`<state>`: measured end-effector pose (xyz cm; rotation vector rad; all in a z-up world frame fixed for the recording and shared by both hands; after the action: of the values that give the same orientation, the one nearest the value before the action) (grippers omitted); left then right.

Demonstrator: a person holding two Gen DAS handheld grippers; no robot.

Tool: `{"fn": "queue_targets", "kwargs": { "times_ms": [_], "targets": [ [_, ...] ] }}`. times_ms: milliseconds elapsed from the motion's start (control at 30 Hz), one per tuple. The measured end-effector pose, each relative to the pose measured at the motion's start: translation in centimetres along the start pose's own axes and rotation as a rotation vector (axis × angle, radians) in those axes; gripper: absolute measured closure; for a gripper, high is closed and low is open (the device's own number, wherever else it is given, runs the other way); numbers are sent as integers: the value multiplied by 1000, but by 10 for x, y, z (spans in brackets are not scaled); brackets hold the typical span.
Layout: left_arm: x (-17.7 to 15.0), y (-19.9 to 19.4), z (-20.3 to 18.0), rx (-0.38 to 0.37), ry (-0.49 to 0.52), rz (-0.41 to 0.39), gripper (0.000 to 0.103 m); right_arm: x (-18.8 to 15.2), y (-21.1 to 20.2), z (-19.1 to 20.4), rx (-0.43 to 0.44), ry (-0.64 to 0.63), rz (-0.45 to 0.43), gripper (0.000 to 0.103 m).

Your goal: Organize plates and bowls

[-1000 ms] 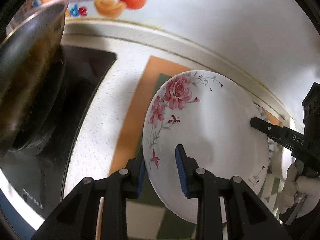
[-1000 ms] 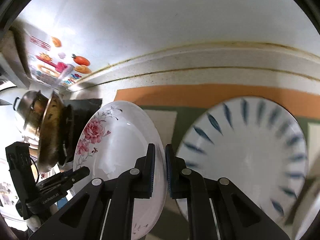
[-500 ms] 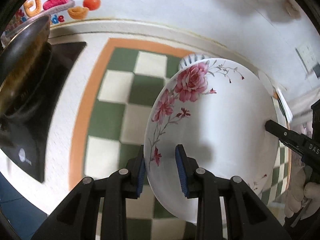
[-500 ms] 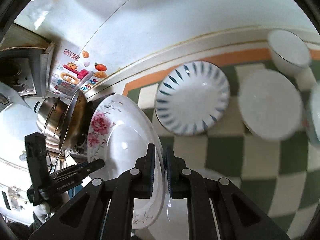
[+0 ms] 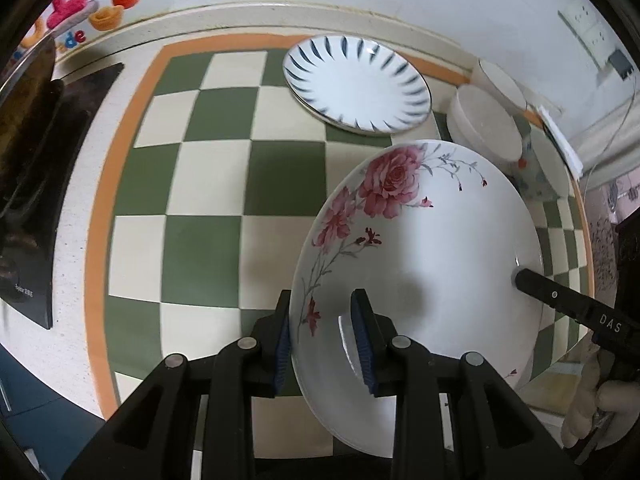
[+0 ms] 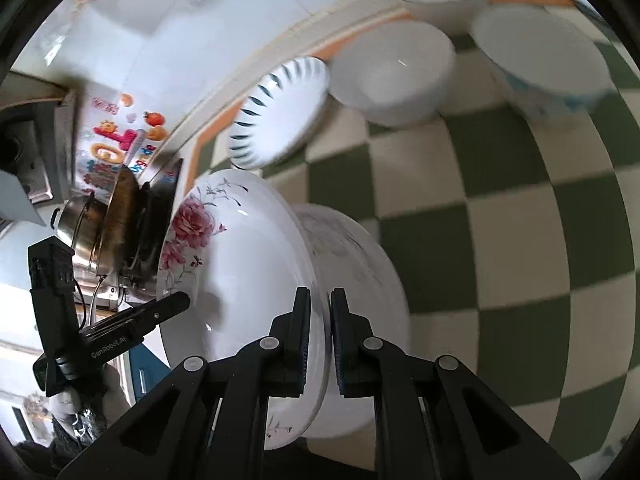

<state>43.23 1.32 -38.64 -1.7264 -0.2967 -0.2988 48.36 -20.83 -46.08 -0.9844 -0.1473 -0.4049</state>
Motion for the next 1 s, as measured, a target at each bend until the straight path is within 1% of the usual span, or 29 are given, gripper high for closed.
{"fn": "queue_targets", "kwargs": {
  "times_ms": [133,333,467,567,733,833,967,1000],
  "targets": [
    [-7,14,-7,24,21,23,77,-13,4,-17,-12,41,26,91],
    [-14,31,-6,45,22,50,77,-23,5,-25,-19,54,41,91],
    [-18,34,-8,59,29,48,77,-24,6,-28,-25,55,49,91],
    [-20,36,-9,64,32,48,77,-27,8,-31,-20,72,78,91],
    [-26,39,-9,60,22,74,77,-27,6,-32,-7,102,88,90],
    [-23,32,-8,89,30,55,76,-27,5,-30,-15,97,89,89],
    [-16,24,-7,101,25,35,76,-29,6,-33,-11,113,92,89],
    [-15,23,-6,103,24,31,76,-30,6,-33,3,120,90,89]
  ]
}}
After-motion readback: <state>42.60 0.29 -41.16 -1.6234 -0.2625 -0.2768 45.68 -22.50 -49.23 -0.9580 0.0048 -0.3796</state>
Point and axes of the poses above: each gripper's, at about its wrist camera, not at the fingertips, and y roughly the way its jaws point, z to its left, x to its top, the point moved 6 cm from there along y, roughly the way its jaws point, and after that the axes turned 9 degrees about -z, right-handed, at the moved point
